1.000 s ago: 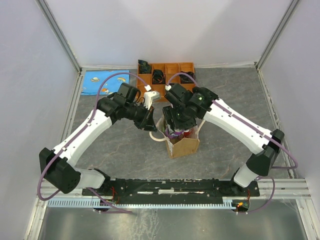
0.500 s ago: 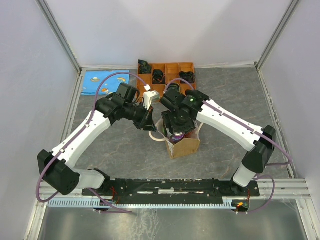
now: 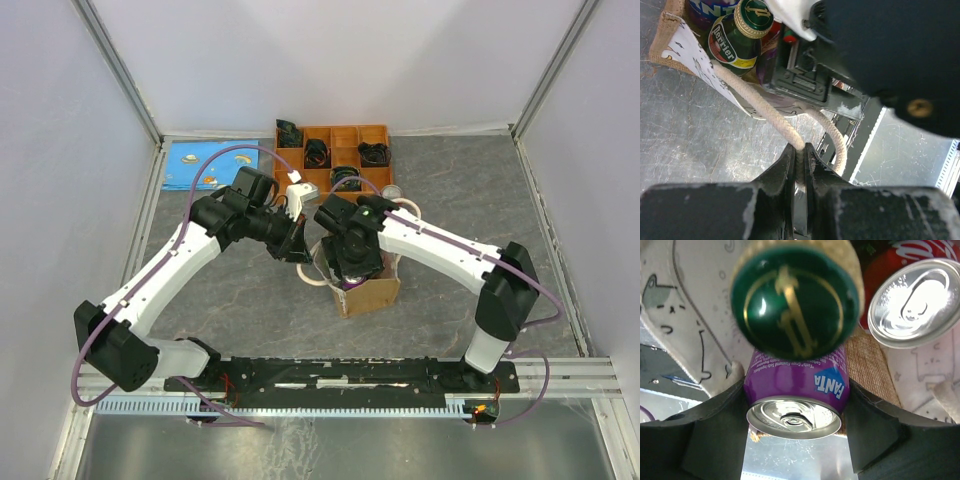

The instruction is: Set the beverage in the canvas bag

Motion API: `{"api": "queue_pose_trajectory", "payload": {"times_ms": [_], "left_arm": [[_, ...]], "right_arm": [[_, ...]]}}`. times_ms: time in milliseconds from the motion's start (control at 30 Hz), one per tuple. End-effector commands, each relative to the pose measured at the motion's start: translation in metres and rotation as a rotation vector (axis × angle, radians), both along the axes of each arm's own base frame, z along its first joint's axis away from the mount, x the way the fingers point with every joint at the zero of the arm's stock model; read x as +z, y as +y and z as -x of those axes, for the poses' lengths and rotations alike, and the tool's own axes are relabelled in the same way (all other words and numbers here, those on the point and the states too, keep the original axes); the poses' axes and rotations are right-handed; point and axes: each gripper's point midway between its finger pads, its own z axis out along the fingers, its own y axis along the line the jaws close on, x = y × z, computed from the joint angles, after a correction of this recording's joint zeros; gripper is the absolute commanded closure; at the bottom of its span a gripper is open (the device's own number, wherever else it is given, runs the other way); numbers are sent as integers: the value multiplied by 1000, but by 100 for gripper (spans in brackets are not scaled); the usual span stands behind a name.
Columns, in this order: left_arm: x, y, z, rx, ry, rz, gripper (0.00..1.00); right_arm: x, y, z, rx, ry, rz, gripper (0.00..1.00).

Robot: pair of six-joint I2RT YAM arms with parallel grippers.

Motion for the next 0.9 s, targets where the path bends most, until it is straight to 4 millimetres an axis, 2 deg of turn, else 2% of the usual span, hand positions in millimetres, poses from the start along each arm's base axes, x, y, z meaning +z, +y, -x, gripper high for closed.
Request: {"api": "queue_pose_trajectory", "payload": {"times_ms": [0,200,367,433,567,633,667,700,800,867], "left_arm": [[18,-3,14,-76,-43,67,92],[17,-2,17,-80,-42,67,92],[18,-2,18,-83,-46,70,92],[18,-1,17,-82,-47,70,92],[18,-1,18,-88,-47,67,91],[18,-1,18,-92,-50,64,85],[17,0,18,-93,-51,60,81],[17,0,17,-96,-53,57,76],[17,0,17,-103,-59,53,54],[18,0,16,-105,-63,53,44]], "right_arm": [[2,22,-16,-25,-64,-70,100],[-9,28,-22,-28,-69,-63,100],[-23,26,-19,-27,-48,-41,100],[-29,25,-17,-25,-31,-33,97],[-31,28,-15,-18,-27,-35,68],[-29,30,-16,-8,-35,-43,53],[-29,31,-17,-4,-37,-44,45],[-28,31,-17,2,-41,-45,41],[-26,33,-18,9,-49,-50,34],[-23,35,-20,11,-55,-58,28]]}}
